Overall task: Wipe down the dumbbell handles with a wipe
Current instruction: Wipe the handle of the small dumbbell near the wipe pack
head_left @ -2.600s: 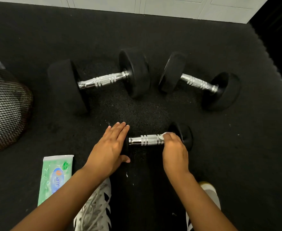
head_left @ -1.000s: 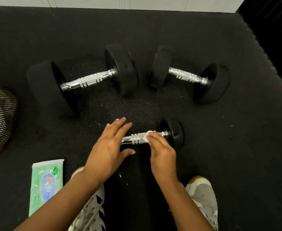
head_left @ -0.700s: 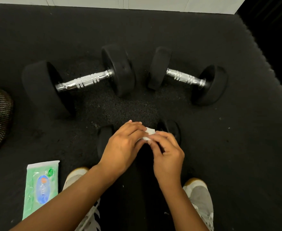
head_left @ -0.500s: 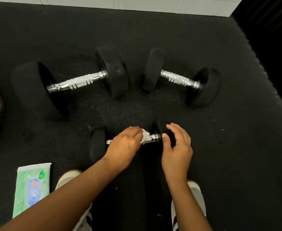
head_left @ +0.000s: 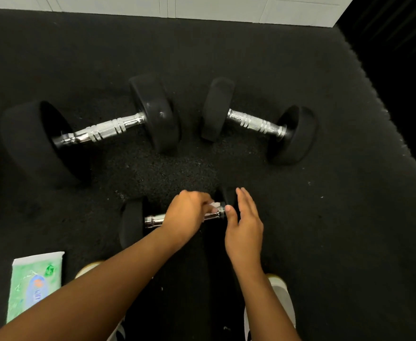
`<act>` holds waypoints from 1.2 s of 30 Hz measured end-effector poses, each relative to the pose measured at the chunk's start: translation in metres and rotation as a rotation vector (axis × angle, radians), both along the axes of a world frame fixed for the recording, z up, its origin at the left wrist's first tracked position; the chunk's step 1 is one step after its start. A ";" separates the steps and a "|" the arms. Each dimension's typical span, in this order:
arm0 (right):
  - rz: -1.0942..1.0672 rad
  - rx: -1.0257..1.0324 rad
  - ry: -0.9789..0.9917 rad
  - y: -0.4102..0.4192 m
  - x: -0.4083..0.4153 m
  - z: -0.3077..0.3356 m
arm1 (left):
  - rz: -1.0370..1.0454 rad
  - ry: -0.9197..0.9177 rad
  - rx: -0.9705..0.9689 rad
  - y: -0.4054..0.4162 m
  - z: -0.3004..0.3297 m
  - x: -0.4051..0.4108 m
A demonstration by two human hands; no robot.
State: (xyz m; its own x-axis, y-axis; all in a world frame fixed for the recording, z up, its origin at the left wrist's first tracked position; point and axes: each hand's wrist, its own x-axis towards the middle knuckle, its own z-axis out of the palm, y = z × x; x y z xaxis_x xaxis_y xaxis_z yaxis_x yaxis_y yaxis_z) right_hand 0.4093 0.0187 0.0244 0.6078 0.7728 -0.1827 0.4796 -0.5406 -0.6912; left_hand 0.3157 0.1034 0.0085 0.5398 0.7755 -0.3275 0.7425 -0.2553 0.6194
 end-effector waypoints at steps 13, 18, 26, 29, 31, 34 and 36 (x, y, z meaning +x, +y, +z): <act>-0.008 0.003 0.004 0.001 -0.002 -0.002 | -0.215 0.316 0.095 0.002 0.009 0.020; -0.024 0.014 -0.010 0.002 -0.001 -0.004 | -0.352 0.242 0.284 -0.031 0.000 0.003; -0.022 0.020 0.000 0.001 -0.002 -0.001 | -0.137 0.121 -0.151 0.023 -0.002 0.014; -0.019 0.014 -0.002 0.001 -0.001 -0.001 | -0.184 0.235 0.128 -0.002 0.002 0.012; -0.021 0.006 -0.004 -0.001 -0.002 -0.002 | -0.230 0.313 0.067 0.002 0.001 0.015; -0.014 0.008 0.013 0.001 -0.002 0.000 | -0.236 0.325 -0.172 0.027 0.002 0.027; -0.001 0.001 0.022 0.003 -0.001 0.001 | -0.257 0.377 -0.057 0.024 0.005 0.031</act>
State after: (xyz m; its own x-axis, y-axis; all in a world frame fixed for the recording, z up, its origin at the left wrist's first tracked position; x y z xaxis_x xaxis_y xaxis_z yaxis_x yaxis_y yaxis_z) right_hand 0.4085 0.0221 0.0250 0.6046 0.7723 -0.1951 0.4634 -0.5402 -0.7024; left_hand 0.3472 0.1269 0.0136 0.5473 0.6071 -0.5761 0.8357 -0.4338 0.3368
